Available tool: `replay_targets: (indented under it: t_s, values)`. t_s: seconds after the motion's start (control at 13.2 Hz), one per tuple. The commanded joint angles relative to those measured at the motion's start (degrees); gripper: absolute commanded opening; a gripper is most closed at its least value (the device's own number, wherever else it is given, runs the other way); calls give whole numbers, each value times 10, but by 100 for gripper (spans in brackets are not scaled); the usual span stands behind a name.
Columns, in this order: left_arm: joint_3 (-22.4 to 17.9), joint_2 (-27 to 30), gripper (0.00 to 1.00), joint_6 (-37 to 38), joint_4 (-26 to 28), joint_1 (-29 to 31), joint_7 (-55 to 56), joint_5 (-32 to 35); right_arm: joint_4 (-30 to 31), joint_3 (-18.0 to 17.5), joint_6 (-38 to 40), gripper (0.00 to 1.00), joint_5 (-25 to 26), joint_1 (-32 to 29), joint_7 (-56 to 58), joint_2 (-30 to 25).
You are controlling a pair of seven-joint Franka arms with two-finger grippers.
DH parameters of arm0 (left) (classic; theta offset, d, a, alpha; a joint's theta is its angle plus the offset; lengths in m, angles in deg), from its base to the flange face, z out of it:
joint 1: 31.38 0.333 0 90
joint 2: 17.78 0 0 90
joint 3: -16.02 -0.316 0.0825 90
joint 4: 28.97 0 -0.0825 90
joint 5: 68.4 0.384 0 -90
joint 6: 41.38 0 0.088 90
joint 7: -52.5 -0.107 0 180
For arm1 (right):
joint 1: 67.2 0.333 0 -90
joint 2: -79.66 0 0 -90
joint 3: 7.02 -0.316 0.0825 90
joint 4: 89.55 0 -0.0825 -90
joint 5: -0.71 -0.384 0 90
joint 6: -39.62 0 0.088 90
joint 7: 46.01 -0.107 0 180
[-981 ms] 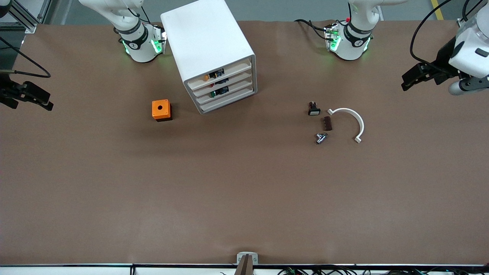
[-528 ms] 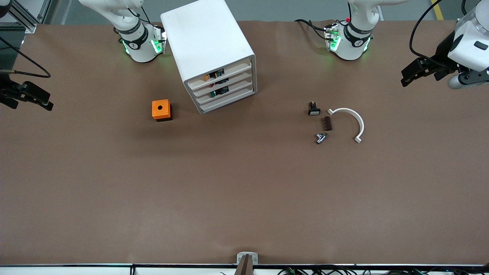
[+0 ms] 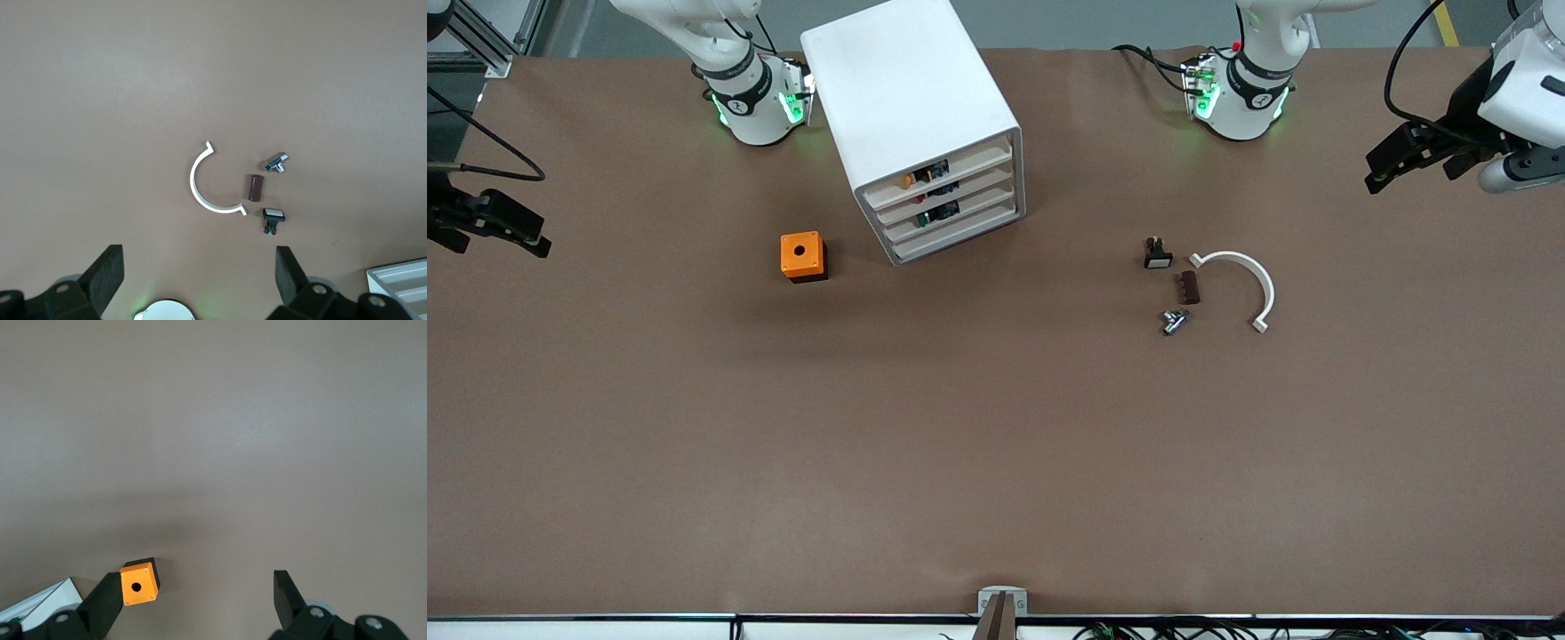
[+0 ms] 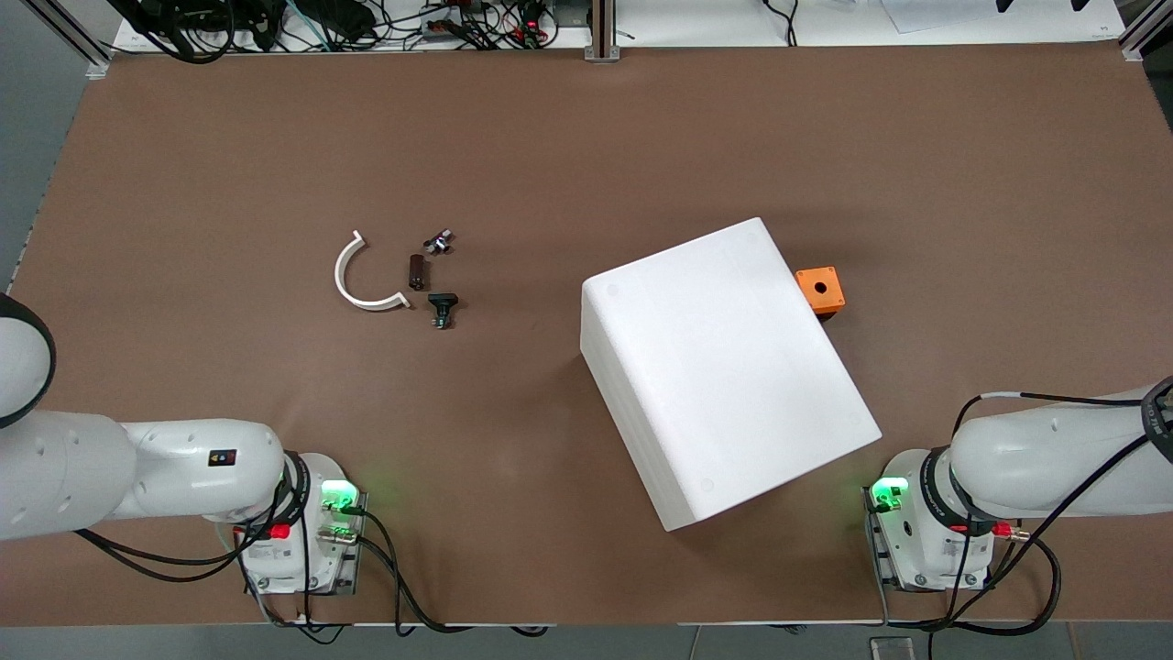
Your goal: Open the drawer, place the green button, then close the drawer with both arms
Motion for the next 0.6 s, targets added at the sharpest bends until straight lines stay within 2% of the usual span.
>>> replay_targets:
  t_s: [0.0, 0.53]
  values:
    - [5, 3, 100, 3, -4, 6, -12, 11, 13, -5, -1, 100, 1, -8, 7, -13]
    - [8, -10, 100, -3, -9, 3, -12, 11, 14, -4, -1, 100, 1, -10, 7, -13]
